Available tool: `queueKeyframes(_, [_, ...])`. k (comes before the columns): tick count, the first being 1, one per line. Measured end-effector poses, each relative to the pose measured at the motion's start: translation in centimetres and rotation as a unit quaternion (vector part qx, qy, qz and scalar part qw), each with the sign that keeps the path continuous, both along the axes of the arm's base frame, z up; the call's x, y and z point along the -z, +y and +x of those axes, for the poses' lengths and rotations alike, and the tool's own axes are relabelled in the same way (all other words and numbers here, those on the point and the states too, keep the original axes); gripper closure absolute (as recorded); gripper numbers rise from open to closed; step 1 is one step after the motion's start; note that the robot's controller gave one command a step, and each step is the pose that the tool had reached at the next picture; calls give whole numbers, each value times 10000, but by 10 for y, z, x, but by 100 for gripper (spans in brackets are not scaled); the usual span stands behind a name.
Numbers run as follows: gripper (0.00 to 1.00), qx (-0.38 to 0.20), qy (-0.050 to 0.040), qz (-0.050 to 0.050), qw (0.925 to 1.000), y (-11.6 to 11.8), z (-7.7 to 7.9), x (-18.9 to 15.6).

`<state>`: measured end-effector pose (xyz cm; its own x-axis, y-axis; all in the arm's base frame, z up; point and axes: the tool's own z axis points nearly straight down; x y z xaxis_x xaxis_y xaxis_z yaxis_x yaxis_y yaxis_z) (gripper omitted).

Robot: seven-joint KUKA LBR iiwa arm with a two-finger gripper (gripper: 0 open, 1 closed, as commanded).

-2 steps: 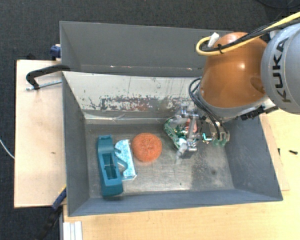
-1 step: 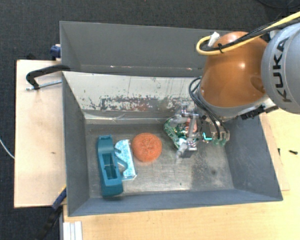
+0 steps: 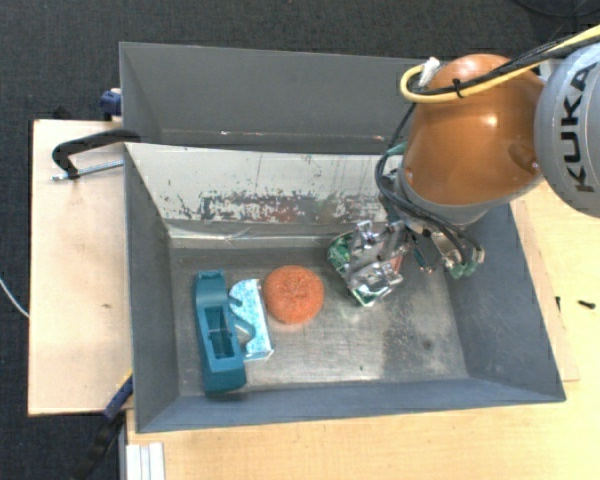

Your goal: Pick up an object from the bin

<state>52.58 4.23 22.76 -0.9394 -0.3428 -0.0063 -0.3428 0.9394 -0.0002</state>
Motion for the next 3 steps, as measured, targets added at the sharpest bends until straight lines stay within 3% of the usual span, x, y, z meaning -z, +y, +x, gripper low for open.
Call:
queueKeyframes(1, [100, 1, 1, 0, 10000, 0, 0, 0])
queueKeyframes(2, [0, 150, 33, -3, 9999, -2, -1, 74])
queueKeyframes(3, [0, 150, 32, -3, 9999, -2, -1, 74])
